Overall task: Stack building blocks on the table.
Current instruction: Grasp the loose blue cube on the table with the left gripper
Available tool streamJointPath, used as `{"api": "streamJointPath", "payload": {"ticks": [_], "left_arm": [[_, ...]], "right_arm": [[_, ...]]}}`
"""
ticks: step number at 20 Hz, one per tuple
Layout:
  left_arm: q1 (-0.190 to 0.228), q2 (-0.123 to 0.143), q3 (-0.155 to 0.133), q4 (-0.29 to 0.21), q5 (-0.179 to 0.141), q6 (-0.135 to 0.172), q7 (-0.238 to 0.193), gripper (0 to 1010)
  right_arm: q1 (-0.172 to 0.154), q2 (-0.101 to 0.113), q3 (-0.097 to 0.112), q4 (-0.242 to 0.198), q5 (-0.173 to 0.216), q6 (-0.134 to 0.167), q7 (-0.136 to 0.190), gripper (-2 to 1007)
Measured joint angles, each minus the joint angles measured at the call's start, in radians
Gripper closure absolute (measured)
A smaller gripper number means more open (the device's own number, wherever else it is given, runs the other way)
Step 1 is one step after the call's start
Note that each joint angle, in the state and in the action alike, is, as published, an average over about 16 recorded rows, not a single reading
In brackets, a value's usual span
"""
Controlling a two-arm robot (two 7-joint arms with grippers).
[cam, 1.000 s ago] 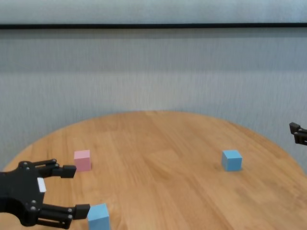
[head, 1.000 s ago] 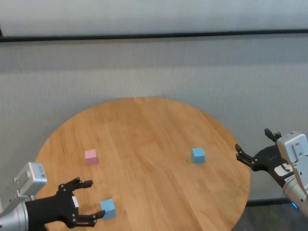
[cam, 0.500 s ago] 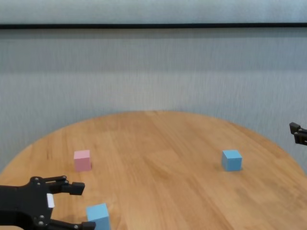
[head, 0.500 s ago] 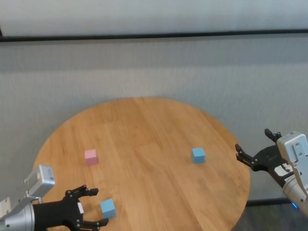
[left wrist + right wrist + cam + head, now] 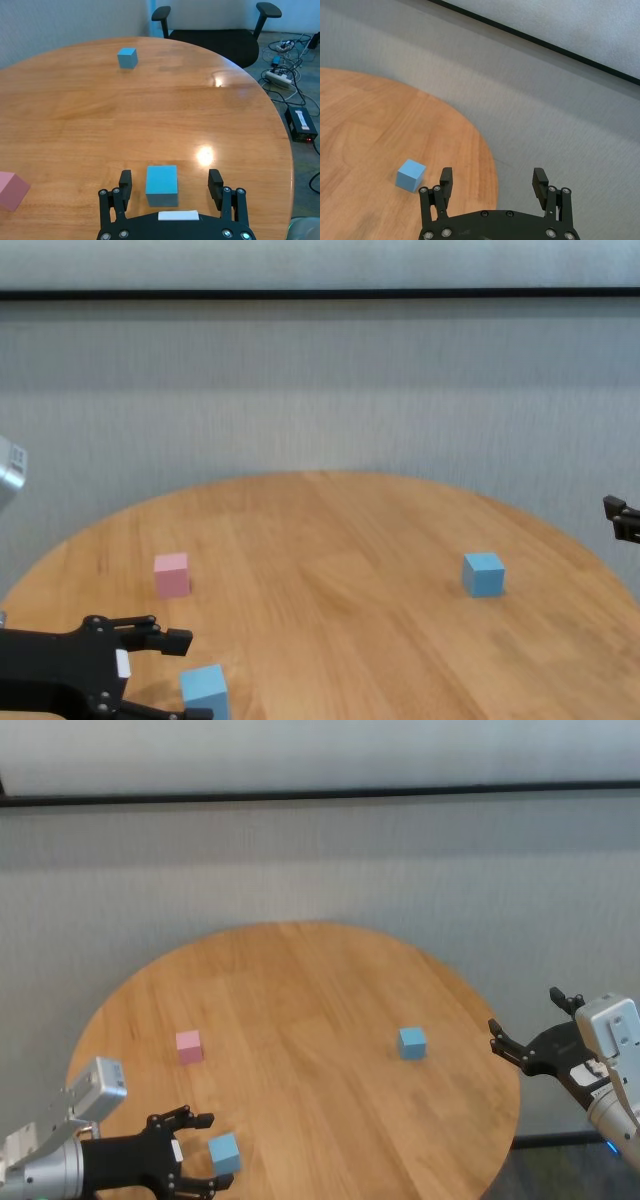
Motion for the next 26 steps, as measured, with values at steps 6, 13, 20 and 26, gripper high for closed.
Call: {"api": "streamJointPath", "payload": {"ticks": [6,13,20,26], "left_arm": [[-0.029,-0.021,0.016,0.046,0.004,0.004,-0.015,8],[-0.06,-0.043,0.034,0.097,0.016,0.021,-0.019,8],[-0.079,-0.056,0.045,0.127,0.028,0.037,-0.018,19],[-0.082,-0.057,0.046,0.131,0.031,0.041,-0.017,82]], "right_arm": [[0.0,0.0,0.0,0.0,0.0,0.0,0.0,1],[0.0,0.0,0.0,0.0,0.0,0.0,0.0,0],[0.0,0.0,0.0,0.0,0.0,0.0,0.0,1],[0.0,0.0,0.0,0.0,0.0,0.0,0.0,0]]}}
